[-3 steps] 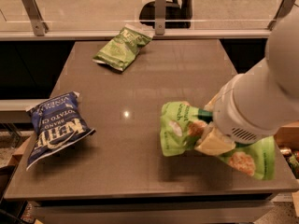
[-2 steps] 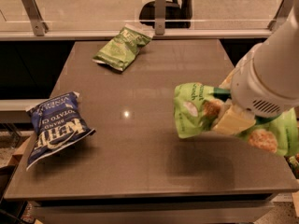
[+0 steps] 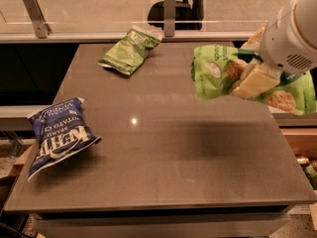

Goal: Move green rice chip bag near green jalapeno chip bag

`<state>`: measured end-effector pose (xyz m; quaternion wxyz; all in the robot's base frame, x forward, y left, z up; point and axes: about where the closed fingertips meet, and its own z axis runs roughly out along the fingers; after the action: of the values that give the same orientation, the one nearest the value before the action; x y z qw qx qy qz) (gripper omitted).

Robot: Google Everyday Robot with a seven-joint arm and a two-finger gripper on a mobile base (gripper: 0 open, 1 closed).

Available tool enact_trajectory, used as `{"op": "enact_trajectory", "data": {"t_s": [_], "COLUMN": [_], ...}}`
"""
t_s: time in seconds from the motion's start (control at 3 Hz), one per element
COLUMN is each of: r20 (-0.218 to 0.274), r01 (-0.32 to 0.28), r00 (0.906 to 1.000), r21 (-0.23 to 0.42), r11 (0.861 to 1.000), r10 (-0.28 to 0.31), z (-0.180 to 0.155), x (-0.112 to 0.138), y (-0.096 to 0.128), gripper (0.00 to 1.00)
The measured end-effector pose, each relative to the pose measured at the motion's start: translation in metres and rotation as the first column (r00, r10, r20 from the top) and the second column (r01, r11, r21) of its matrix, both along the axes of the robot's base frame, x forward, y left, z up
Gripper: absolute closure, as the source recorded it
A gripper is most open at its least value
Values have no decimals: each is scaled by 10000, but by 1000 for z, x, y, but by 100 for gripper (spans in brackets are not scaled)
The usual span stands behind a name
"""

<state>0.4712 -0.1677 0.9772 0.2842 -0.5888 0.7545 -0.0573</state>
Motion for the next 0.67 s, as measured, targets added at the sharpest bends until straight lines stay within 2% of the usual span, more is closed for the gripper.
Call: {"op": "enact_trajectory", "data": {"t_s": [0.33, 0.67], "r20": [876, 875], "r01": [-518, -518], "r00": [9951, 9951], "r21": [773, 769], "r11": [9957, 9957], "r10": [450, 450], "z": [10, 10], "x": [45, 44], "y": [14, 14], "gripper": [100, 100]}}
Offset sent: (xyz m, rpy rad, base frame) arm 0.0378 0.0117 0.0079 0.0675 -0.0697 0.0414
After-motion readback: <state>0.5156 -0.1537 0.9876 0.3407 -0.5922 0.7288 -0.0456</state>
